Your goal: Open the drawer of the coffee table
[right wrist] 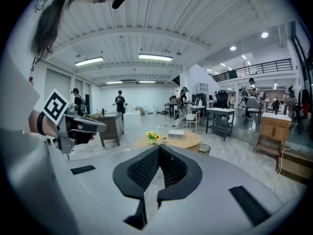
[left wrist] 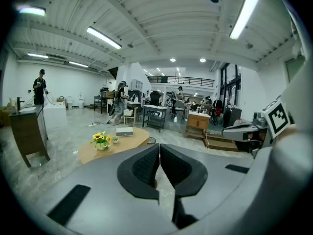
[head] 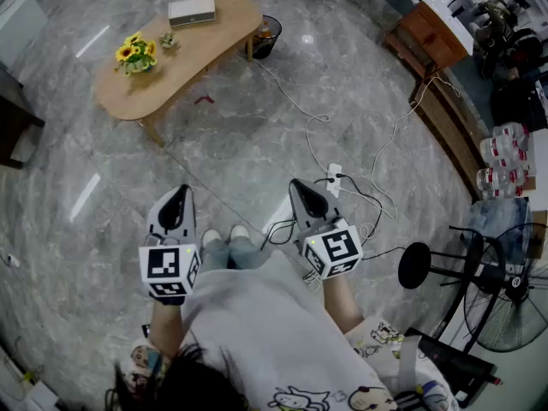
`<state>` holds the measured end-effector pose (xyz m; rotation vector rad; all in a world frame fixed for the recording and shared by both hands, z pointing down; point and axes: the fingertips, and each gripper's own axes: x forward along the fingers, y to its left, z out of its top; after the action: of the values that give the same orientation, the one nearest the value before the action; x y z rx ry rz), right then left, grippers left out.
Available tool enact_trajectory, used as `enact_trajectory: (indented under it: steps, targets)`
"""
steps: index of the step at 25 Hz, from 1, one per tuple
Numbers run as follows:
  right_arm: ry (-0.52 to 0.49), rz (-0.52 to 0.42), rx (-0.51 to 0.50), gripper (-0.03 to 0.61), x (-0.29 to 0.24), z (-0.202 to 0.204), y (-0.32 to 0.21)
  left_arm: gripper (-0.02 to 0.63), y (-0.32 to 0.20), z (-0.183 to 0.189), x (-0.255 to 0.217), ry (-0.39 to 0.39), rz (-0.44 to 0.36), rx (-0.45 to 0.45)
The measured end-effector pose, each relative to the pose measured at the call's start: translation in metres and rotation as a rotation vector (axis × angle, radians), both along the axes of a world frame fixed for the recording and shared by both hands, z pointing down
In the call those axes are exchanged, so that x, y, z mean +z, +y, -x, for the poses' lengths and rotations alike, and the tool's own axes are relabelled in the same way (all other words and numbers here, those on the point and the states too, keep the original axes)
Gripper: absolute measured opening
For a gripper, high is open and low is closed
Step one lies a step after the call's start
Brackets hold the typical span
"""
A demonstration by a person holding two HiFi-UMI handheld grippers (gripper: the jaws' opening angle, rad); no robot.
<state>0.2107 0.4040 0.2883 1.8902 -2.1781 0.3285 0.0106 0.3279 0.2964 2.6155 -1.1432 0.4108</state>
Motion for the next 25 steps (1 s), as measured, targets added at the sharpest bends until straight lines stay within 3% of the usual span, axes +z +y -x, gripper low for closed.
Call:
enact_trajectory:
  steps: [10, 14, 25]
  targets:
    - [-0.077, -0.033, -0.012, 0.005, 0.004, -0.030, 0.016, 0.014, 0.009, -0.017, 0.001, 0.012, 0.002, -0.044]
    - [-0.133, -0.049, -0.037, 0.083, 0.002, -0.036, 0.020, 0.108, 0.013, -0.023, 0.005, 0.012, 0.014, -0.046]
    - [-0.209, -0.038, -0.055, 0.170, 0.009, -0.046, 0.016, 0.207, 0.010, -0.032, 0.004, -0.027, 0.020, -0.045]
